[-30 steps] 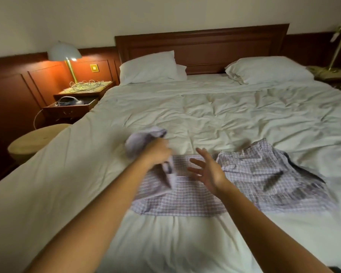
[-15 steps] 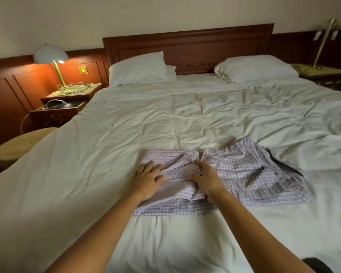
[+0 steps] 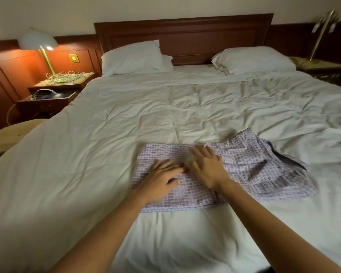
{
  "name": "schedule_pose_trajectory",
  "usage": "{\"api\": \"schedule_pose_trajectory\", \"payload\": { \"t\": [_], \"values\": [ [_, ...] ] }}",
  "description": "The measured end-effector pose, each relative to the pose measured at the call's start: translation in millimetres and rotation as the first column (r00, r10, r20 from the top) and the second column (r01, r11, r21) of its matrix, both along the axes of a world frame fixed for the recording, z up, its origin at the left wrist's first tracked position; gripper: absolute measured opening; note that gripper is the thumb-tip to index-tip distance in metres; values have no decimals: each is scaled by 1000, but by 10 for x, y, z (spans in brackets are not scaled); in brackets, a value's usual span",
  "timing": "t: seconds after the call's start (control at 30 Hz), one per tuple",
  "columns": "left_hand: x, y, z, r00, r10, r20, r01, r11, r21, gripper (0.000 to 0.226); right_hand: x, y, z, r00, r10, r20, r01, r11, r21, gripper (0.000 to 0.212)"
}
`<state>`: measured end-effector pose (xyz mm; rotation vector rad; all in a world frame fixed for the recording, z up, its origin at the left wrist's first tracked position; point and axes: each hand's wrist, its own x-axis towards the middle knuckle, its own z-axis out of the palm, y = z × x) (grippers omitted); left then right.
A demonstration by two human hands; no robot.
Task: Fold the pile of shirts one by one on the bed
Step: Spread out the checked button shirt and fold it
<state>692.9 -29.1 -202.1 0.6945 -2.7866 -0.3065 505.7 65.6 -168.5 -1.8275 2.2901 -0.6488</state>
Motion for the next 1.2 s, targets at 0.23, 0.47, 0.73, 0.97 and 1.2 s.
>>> {"api": "schedule_pose_trajectory", "payload": {
  "t": [0.23, 0.47, 0.73, 0.97, 1.2],
  "values": [
    [266, -133, -115, 976, 208, -71, -211, 977, -38, 51, -52, 208, -354, 972, 129, -196, -108, 988, 114, 56],
    [296, -215, -111, 787, 601, 139, -613, 787, 66, 48, -438, 396, -84, 992, -32, -123, 32, 999, 0, 50],
    [-755, 117, 1, 938, 247, 243, -285, 948, 139, 76, -1762, 899, 46, 695, -718, -40, 709, 674, 205, 66],
    [-1243, 273, -175, 917, 271, 293, -293, 956, 34, 78, -1756, 776, -2, 728, -569, 383, 594, 802, 62, 68],
    [-1220, 271, -194, 927, 265, 267, -286, 957, 43, 81, -1616, 584, -146, 801, -549, 238, 562, 827, 14, 56]
  ]
}}
